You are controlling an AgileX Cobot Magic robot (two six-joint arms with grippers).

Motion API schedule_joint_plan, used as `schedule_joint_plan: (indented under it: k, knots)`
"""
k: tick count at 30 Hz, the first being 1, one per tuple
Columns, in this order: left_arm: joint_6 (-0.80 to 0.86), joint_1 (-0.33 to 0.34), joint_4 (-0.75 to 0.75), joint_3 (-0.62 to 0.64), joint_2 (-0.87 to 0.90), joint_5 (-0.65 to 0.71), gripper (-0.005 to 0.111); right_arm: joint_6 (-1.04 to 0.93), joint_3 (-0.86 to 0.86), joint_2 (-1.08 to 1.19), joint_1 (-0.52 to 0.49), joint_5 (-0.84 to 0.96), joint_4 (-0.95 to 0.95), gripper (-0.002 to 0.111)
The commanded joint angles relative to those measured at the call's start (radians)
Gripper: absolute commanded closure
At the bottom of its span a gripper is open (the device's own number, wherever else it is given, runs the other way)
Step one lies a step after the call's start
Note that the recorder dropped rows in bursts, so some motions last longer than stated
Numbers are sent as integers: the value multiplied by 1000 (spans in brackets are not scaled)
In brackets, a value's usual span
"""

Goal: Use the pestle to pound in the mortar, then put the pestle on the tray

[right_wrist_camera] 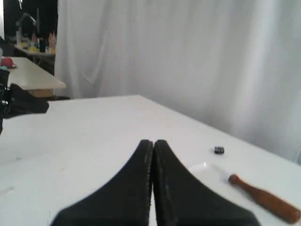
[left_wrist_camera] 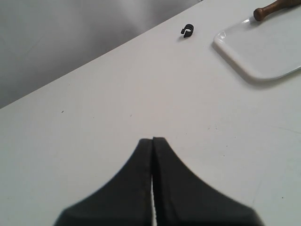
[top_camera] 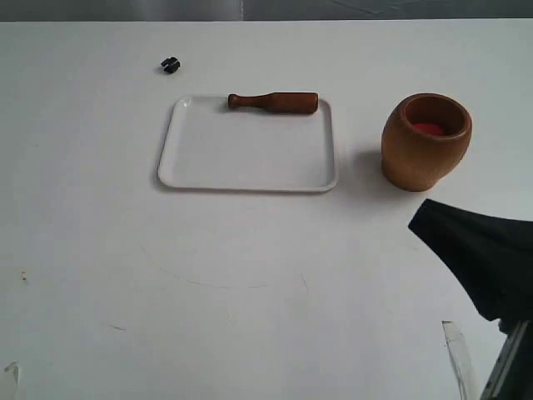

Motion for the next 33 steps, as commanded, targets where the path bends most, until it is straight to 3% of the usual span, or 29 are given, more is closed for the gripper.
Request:
schedule_joint_plan:
  k: [1,7,14,17,20,28,33]
  knots:
    - [-8,-8,-7,1,-1,-3,107,109,3,-8,-2,170,1,108]
    - [-8,-8,-7,1,-1,-3,107,128,3,-8,-2,331,1,108]
    - [-8,-8,-7,1,-1,-3,107,156,3,-8,-2,354,92,108]
    - [-8,-8,-7,1,-1,-3,107,309,3,-8,-2,345,258,108]
    - [-8,-8,-7,1,-1,-3,107,333,3,-8,-2,343,351,108]
    - [-8,-8,-7,1,-1,-3,107,303,3,-10,-2,308,334,108]
    - [-8,-8,-7,1,-1,-3,107,257,3,-17,-2,454,102,108]
